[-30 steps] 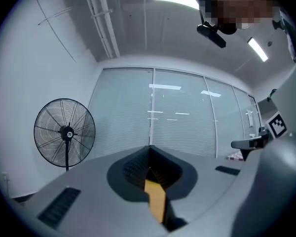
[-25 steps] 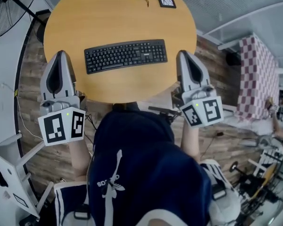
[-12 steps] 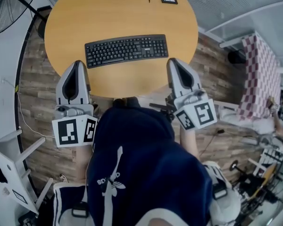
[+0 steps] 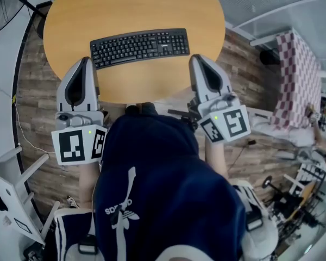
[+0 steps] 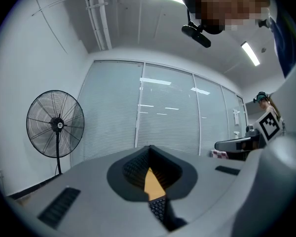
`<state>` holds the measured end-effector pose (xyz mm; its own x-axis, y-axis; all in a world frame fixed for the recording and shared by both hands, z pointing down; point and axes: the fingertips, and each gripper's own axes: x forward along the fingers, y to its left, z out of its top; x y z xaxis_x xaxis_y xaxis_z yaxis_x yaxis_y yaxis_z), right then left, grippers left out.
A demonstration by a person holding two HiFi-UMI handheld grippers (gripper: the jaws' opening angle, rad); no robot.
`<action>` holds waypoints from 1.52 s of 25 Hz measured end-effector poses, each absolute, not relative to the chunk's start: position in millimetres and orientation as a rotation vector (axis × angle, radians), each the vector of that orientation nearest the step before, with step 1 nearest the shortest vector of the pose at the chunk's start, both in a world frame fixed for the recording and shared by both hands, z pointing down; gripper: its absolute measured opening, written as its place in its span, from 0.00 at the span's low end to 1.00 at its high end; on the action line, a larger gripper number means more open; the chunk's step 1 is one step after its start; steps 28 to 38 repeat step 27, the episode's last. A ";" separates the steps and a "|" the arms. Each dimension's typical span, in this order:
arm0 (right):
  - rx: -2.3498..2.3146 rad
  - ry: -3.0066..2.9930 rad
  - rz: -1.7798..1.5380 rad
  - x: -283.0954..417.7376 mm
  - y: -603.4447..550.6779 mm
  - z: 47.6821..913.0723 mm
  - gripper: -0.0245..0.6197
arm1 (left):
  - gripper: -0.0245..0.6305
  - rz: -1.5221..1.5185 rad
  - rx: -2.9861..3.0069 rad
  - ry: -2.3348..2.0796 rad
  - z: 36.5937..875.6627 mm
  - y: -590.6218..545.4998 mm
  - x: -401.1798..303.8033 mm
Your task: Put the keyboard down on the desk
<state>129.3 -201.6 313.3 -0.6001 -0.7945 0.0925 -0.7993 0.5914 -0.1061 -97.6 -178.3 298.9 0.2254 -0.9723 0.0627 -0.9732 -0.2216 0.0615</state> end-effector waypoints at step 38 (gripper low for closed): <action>1.287 -2.734 0.231 106.0 -192.6 331.0 0.04 | 0.04 0.086 2.485 -1.793 307.9 -188.7 -80.8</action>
